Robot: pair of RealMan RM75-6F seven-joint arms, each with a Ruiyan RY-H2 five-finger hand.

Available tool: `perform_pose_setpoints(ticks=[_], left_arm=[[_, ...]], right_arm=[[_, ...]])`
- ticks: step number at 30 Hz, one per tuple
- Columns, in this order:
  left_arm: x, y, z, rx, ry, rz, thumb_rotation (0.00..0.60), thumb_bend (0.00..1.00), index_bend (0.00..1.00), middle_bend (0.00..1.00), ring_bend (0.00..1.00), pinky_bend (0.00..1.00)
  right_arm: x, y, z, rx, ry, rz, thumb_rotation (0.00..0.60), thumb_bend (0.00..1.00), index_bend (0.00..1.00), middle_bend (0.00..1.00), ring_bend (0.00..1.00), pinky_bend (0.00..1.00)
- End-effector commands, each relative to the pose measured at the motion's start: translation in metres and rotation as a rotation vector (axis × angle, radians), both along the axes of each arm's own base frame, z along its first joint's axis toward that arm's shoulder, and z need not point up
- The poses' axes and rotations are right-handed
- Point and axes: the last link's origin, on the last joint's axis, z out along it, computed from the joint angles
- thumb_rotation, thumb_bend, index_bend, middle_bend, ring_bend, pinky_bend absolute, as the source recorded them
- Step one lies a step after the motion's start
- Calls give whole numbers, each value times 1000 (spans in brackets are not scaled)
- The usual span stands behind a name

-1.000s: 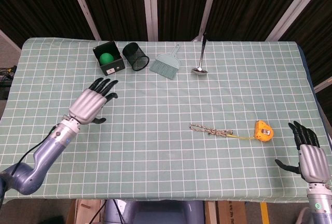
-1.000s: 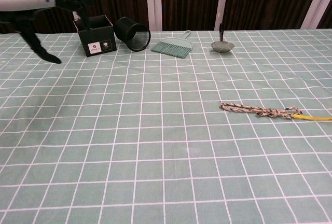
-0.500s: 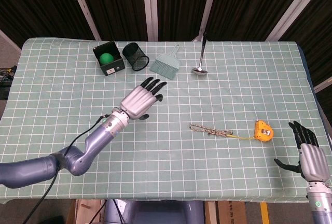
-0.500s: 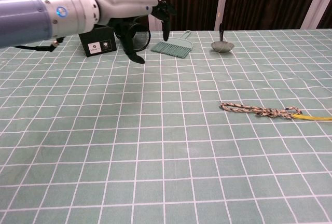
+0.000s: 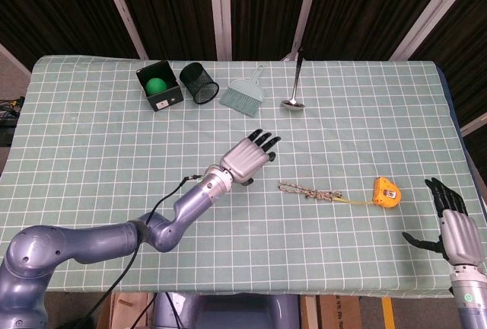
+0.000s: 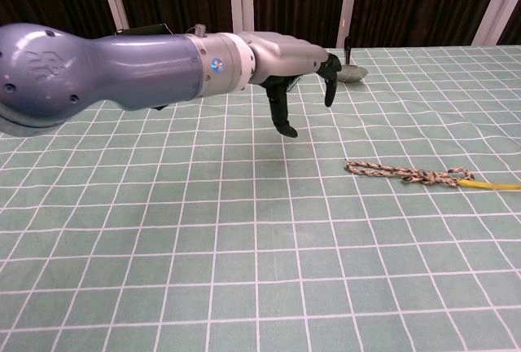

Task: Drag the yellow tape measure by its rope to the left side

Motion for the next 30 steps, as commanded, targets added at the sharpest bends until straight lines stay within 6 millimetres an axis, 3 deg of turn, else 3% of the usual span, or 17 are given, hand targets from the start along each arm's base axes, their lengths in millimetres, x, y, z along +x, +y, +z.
perform_pose_setpoints(ticks=[1, 11, 30], left_arm=[[9, -3, -12, -23, 14, -12, 600, 284, 344, 15, 0, 0], [22, -9, -37, -56, 26, -13, 600, 339, 453, 41, 0, 0], [31, -11, -66, -77, 37, -1, 600, 383, 476, 61, 0, 0]], right_arm=[[0, 0, 1, -1, -3, -1, 600, 122, 0, 0, 0, 0], [-2, -1, 3, -5, -16, -15, 600, 121, 0, 0, 0, 0], [-3, -1, 5, -12, -33, -22, 600, 122, 0, 0, 0, 0]])
